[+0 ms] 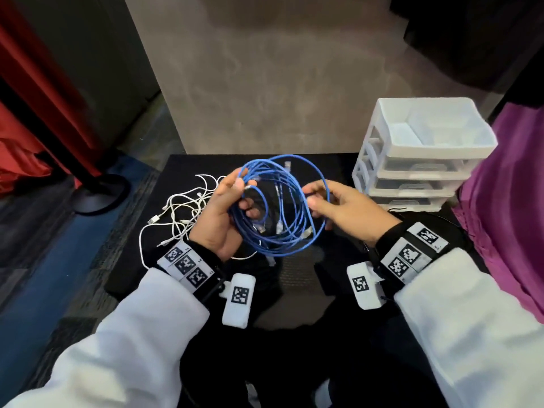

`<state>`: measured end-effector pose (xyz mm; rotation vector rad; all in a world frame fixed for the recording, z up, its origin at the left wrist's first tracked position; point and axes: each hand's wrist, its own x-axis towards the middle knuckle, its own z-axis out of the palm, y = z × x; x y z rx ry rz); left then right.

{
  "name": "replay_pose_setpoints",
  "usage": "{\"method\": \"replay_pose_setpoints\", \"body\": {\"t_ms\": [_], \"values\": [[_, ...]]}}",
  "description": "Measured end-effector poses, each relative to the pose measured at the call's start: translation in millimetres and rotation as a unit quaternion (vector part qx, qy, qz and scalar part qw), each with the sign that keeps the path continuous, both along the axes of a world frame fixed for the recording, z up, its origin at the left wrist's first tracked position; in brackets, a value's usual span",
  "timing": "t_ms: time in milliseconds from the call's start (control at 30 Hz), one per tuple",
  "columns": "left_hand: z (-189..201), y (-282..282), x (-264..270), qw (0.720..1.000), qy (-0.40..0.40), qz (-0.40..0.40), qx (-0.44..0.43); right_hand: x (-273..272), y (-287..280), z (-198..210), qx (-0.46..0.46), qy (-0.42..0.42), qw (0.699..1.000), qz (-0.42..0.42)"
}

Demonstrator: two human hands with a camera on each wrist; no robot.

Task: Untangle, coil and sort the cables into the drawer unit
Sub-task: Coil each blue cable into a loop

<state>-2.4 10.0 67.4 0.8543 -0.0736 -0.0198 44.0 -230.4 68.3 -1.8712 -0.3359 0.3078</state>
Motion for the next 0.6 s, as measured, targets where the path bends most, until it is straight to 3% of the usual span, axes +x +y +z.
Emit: {"method": "replay_pose_setpoints", "body": {"t_ms": [133,367,600], "values": [[2,-2,5,1.0,0.008,0.007,-0.001,-1,1,-7,-0.01,-0.006,1.0,-0.009],[-21,0,11,0.985,0.061,0.11,0.117,3,-4,6,-0.008,-0.031,0.991,-0.133],[-32,13,11,0.957,0.077,0.183,0.21,5,-40,40,0.026,-0.033,0.989,-0.144]]}}
